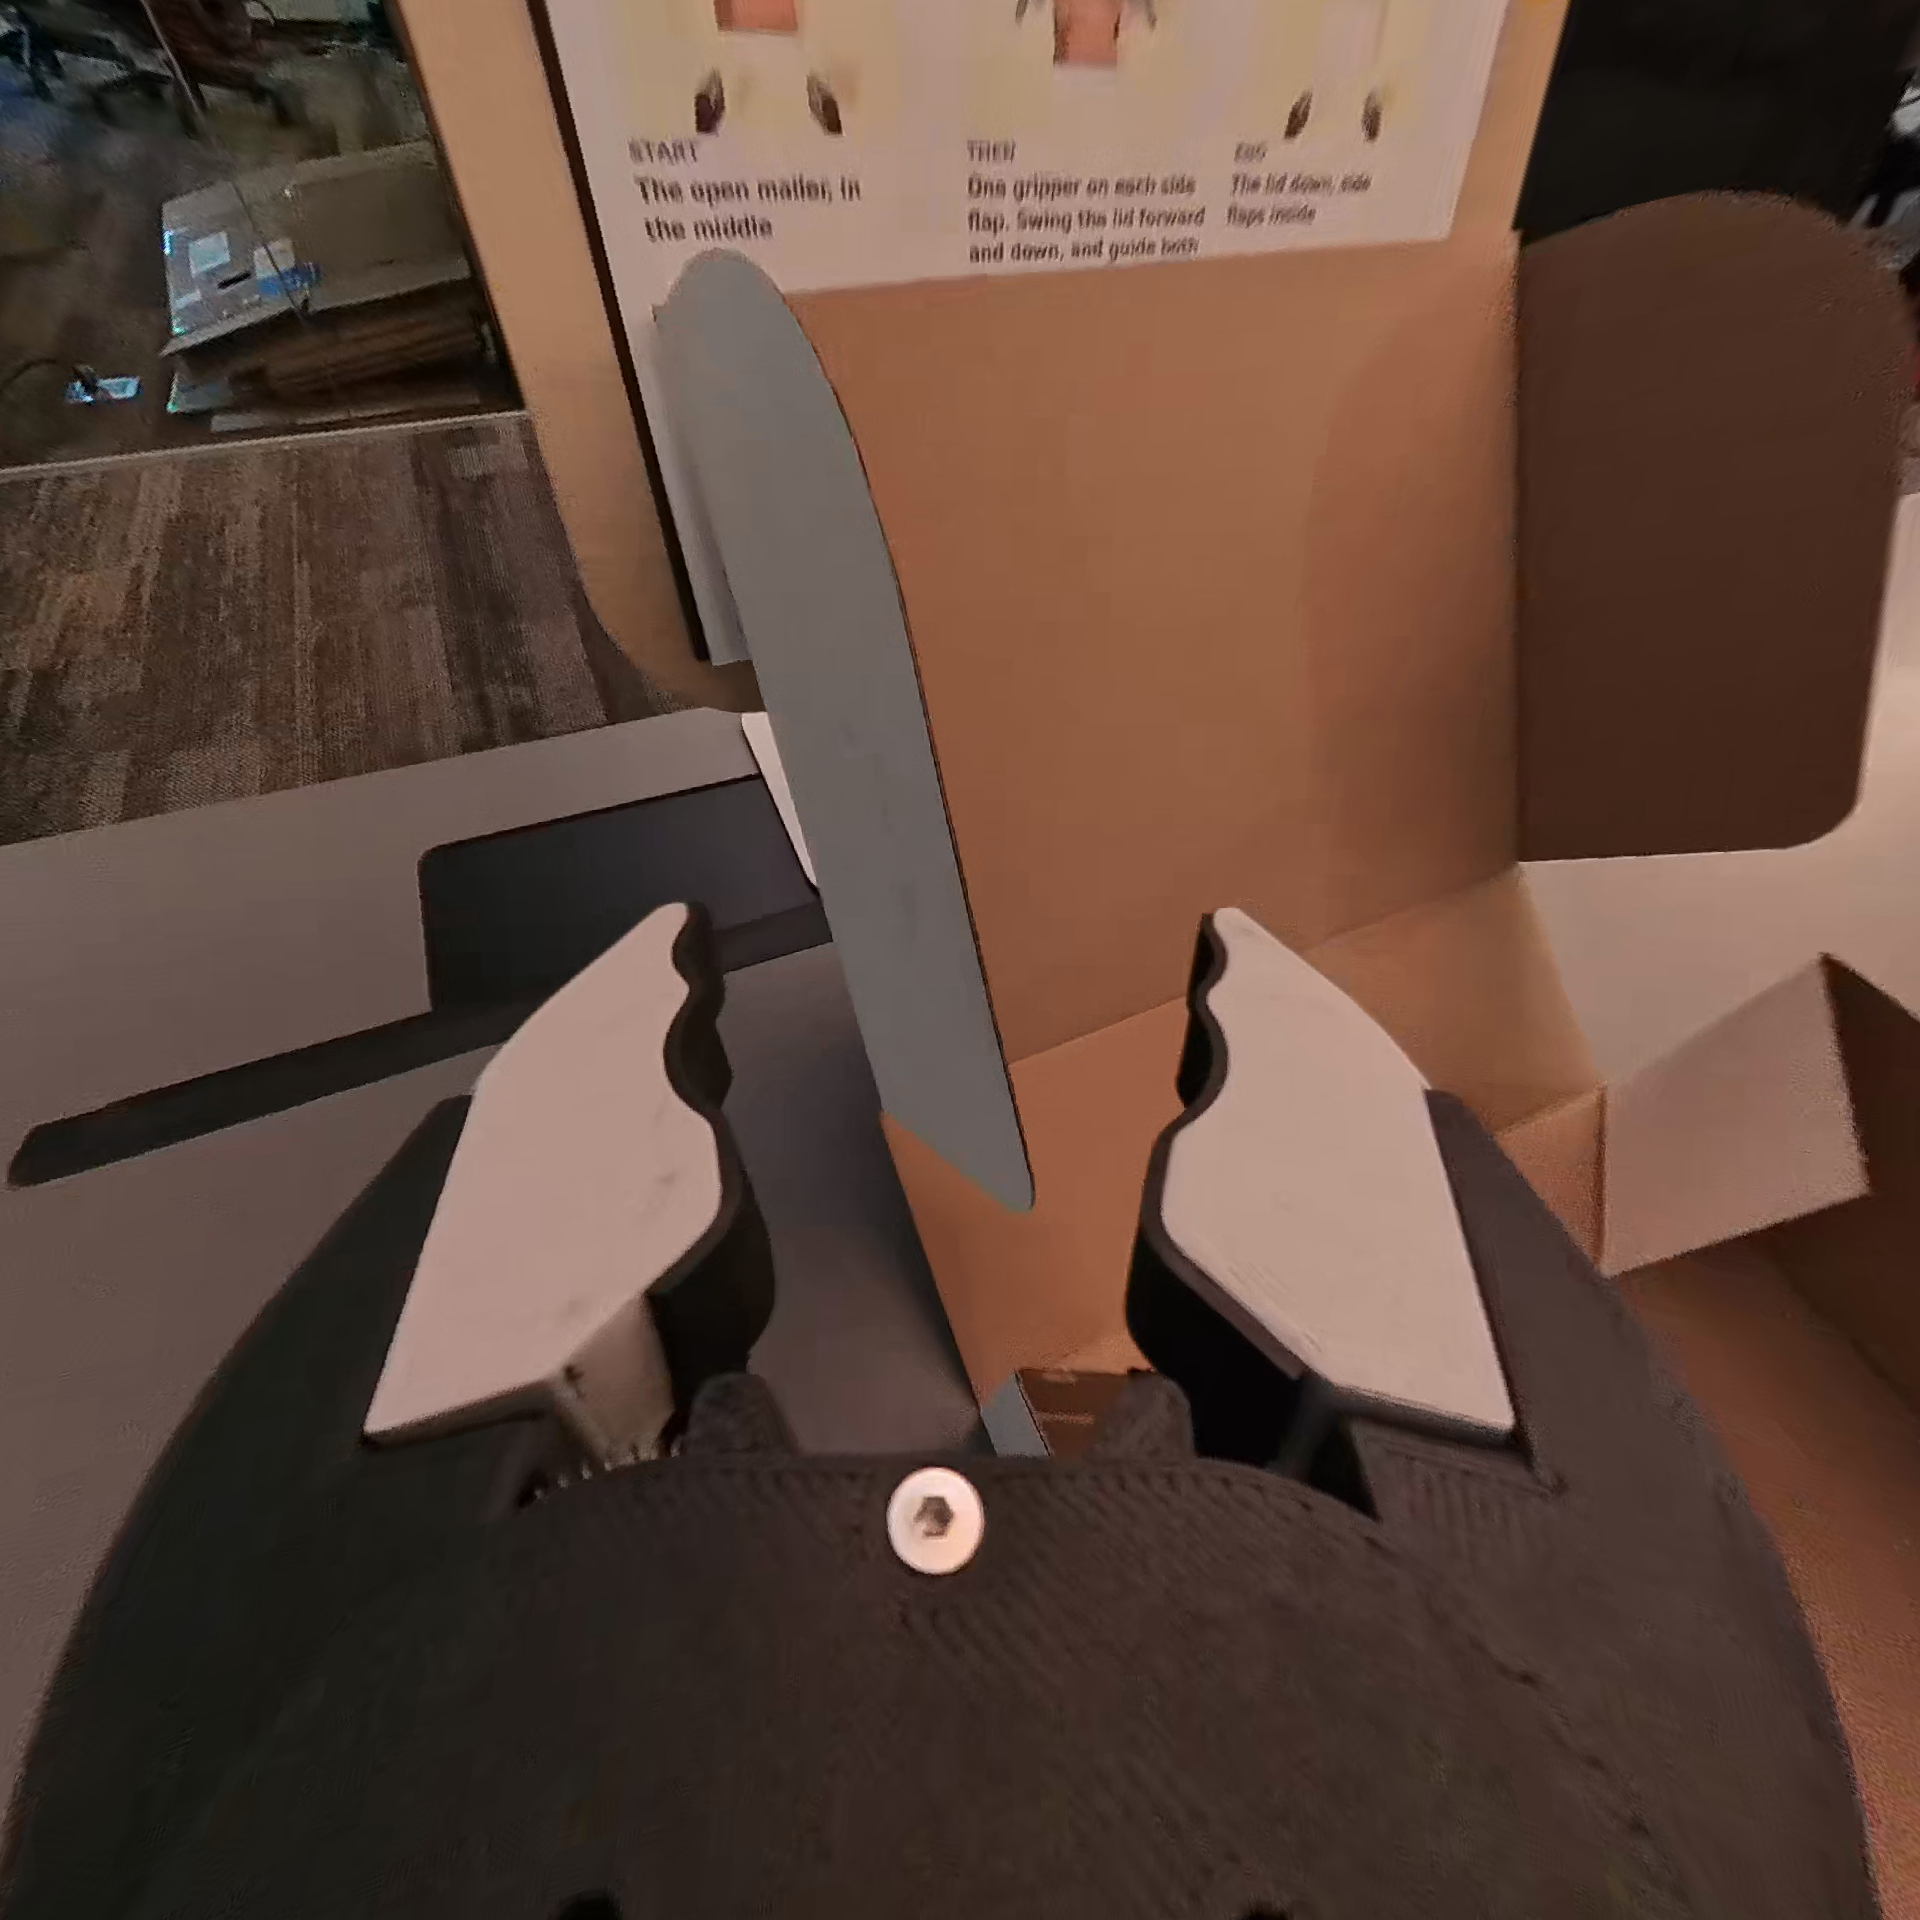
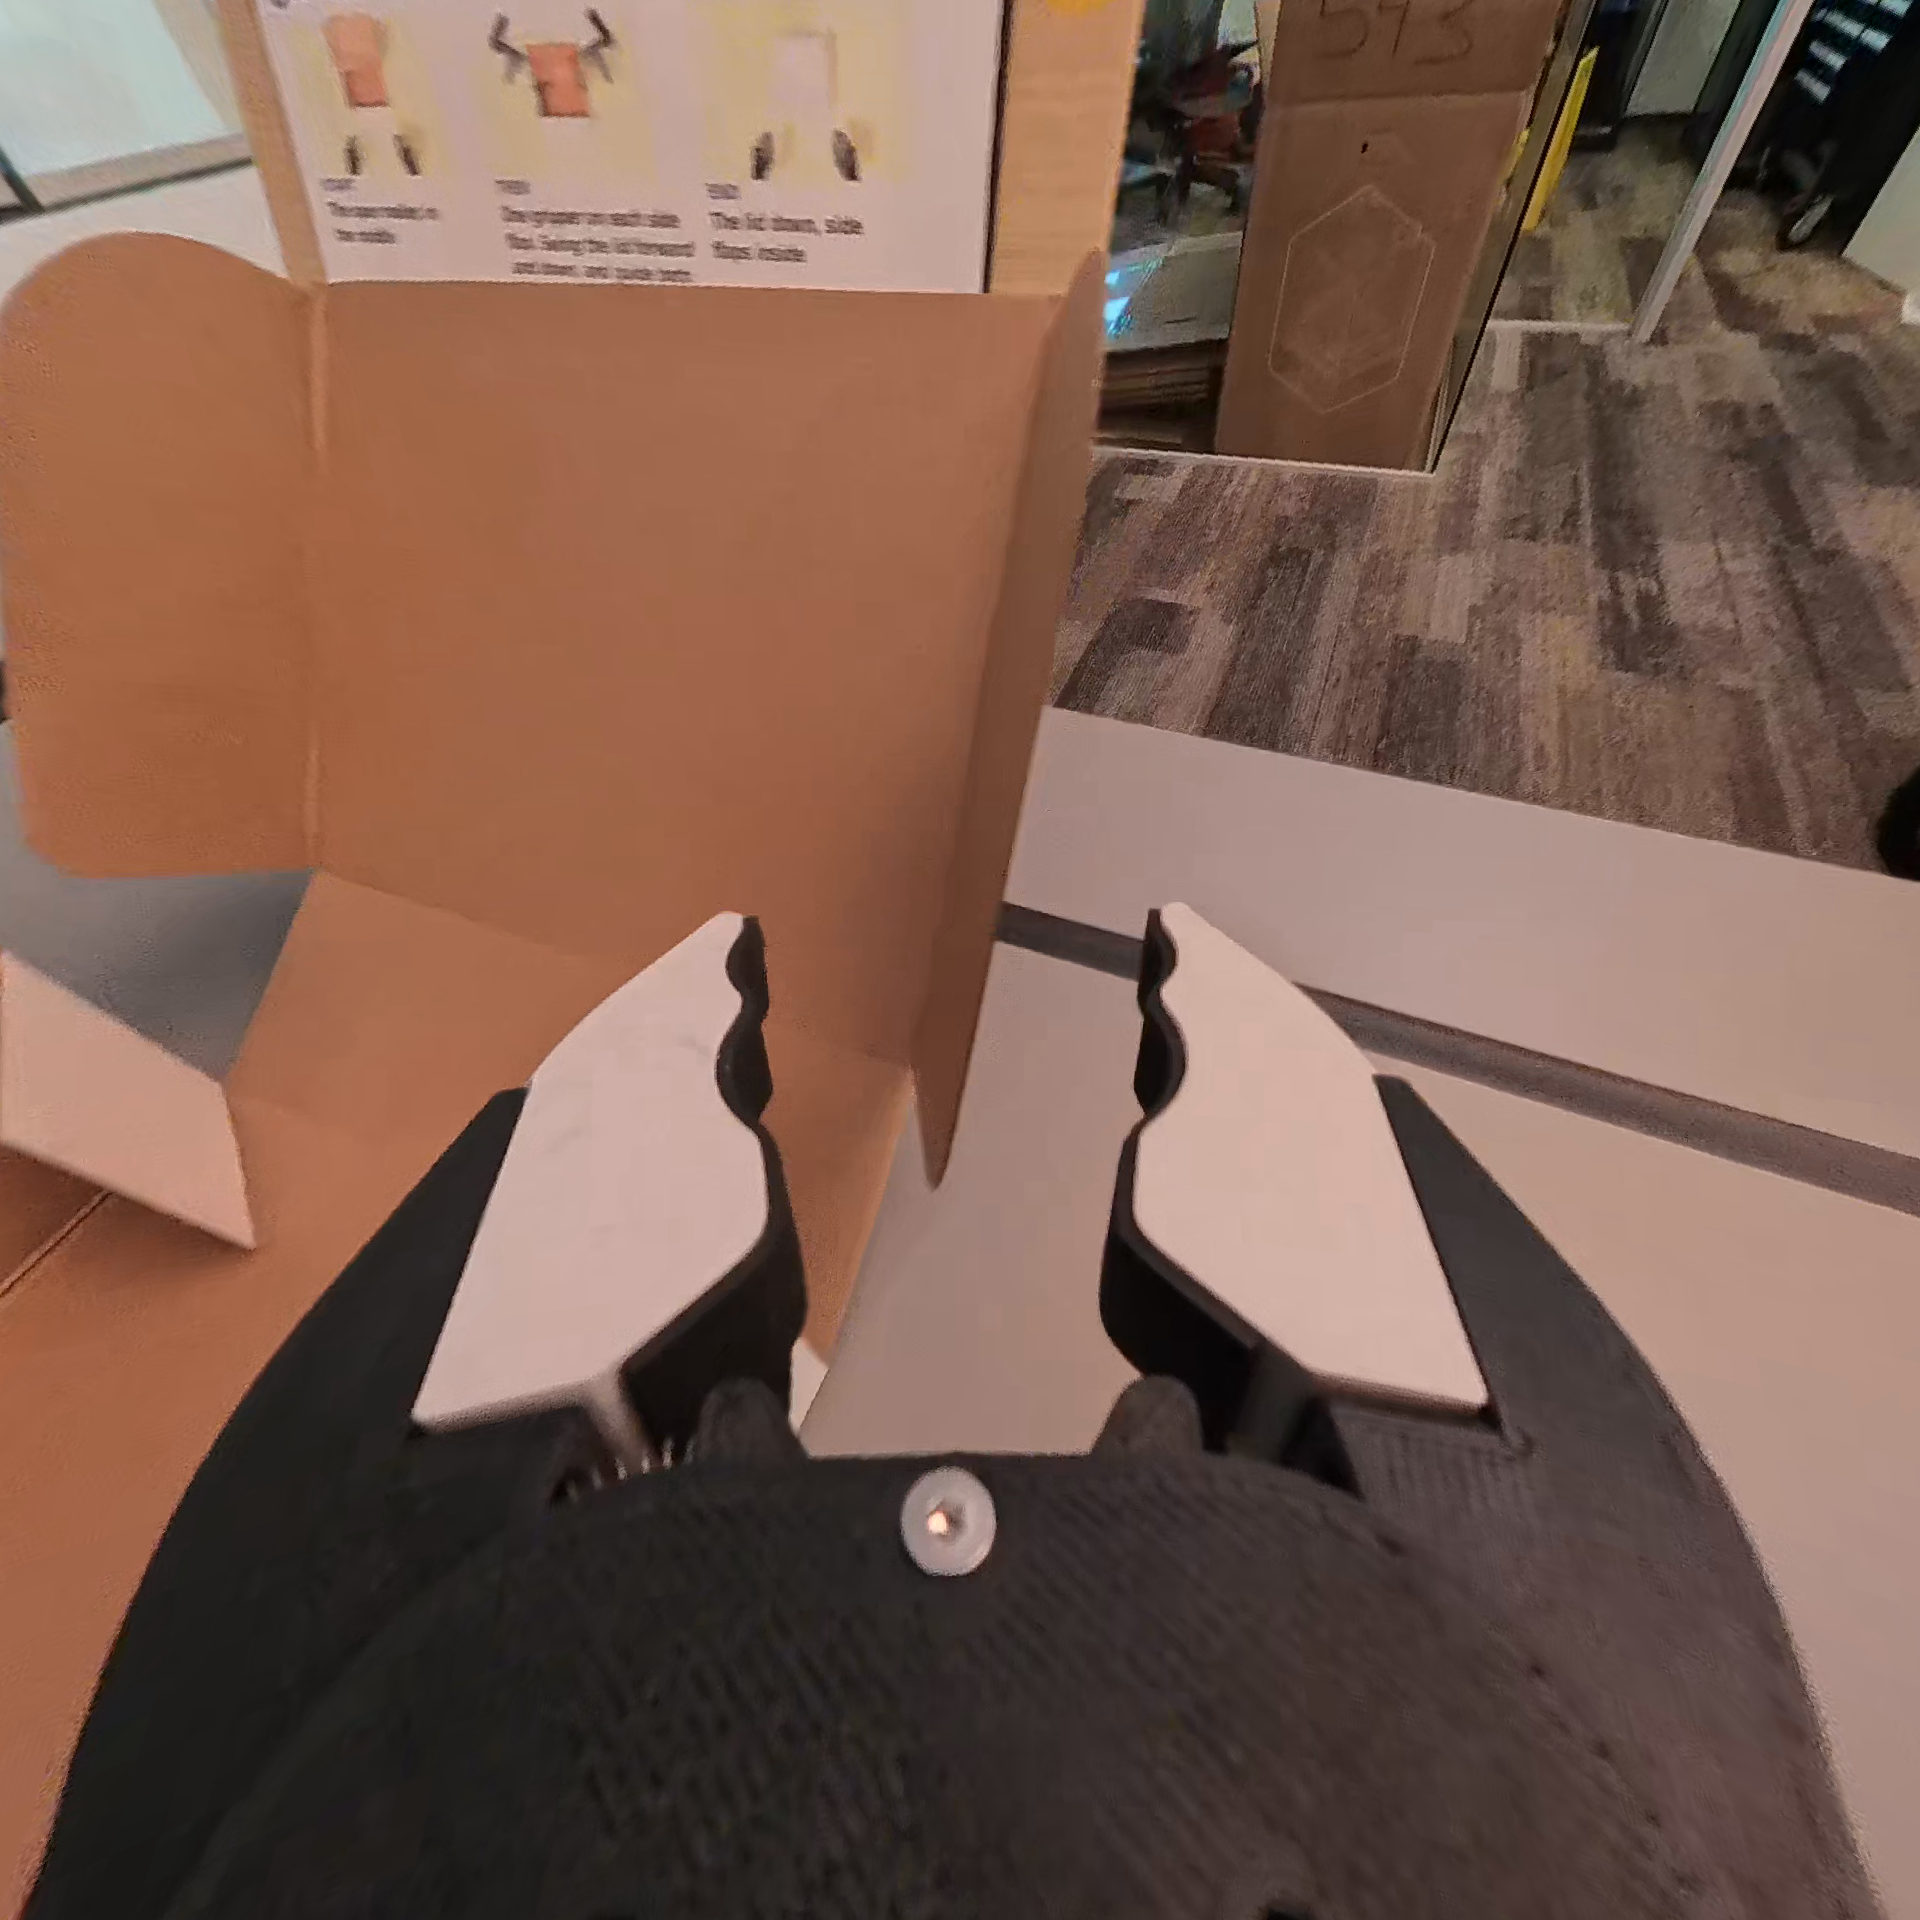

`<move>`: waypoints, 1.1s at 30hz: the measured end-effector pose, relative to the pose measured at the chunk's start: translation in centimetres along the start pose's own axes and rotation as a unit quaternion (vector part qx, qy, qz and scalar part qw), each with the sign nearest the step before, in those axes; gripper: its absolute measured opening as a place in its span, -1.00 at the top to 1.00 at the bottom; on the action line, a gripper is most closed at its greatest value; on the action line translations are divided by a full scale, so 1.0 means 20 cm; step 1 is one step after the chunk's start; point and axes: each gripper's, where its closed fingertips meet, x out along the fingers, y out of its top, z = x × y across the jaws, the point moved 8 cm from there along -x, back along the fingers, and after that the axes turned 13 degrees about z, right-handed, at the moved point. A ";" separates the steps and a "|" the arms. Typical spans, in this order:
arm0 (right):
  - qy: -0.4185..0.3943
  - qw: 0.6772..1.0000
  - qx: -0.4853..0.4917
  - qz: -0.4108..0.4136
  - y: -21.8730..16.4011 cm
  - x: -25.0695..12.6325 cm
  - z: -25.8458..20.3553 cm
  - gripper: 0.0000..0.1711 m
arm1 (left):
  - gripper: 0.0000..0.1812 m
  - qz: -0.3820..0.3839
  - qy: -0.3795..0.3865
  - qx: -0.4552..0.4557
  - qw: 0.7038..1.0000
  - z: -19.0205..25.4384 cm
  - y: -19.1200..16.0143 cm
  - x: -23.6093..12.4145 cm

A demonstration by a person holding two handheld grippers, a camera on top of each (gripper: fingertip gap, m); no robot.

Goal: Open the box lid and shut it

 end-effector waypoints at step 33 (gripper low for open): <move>0.160 0.977 -0.043 0.132 -0.08 0.01 0.08 0.95 | 0.66 -0.001 -0.062 -0.038 0.997 -0.12 -0.03 -0.02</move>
